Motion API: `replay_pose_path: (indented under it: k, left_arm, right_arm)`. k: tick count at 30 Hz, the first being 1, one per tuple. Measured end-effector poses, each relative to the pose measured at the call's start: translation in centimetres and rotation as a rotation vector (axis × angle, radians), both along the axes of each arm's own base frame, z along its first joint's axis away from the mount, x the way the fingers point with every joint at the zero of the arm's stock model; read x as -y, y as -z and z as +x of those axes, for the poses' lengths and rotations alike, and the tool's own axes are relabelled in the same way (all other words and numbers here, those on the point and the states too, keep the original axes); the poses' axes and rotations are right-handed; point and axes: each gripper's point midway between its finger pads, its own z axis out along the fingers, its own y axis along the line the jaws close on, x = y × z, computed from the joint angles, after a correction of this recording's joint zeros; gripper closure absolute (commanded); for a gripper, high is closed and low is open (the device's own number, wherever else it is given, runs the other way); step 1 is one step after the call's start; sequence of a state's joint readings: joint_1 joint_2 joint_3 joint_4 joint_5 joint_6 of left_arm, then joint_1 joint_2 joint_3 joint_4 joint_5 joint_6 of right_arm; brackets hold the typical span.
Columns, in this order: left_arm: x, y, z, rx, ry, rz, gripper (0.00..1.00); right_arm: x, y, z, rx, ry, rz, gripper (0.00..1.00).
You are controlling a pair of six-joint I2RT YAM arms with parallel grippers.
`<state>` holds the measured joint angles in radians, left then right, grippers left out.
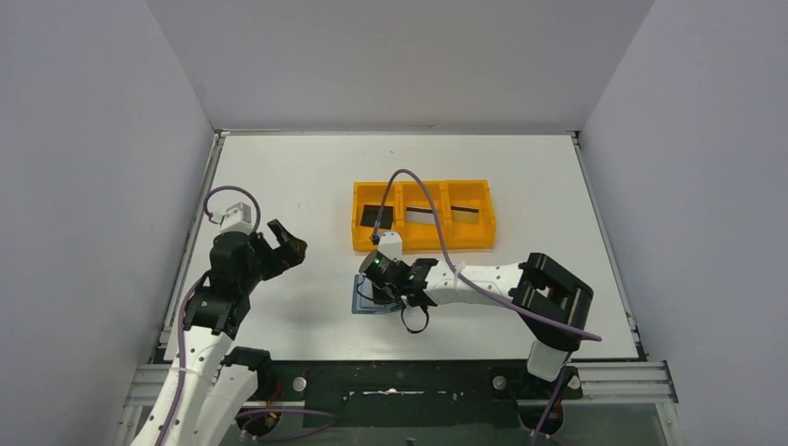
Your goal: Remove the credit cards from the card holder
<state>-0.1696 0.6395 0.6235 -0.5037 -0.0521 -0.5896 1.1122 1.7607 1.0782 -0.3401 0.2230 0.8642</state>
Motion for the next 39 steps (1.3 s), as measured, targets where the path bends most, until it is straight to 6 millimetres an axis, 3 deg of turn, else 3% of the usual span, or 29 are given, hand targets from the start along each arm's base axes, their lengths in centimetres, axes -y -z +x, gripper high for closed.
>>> replay_pose_path:
  k: [7,15,21,34,39]
  left_arm:
    - [4.9,2.1,-0.3,-0.043,0.178,-0.218,0.18]
    - [10.2,5.4,-2.1,-0.172,0.381,-0.420,0.27]
    - [13.9,8.0,-4.4,-0.279,0.495,-0.460,0.34]
    - [15.3,9.0,-3.9,-0.302,0.476,-0.478,0.35]
    - [16.7,9.6,-4.5,-0.323,0.518,-0.476,0.45]
  right_arm:
    - [-1.2,-1.9,-0.2,-0.006,-0.015,0.190,1.00]
    - [0.1,-0.2,-0.9,-0.066,0.017,0.285,1.00]
    - [0.7,0.7,-0.7,-0.095,0.050,0.336,1.00]
    - [0.7,-0.8,-0.9,-0.080,0.055,0.440,1.00]
    - [0.8,-0.4,-1.2,-0.093,0.055,0.453,1.00]
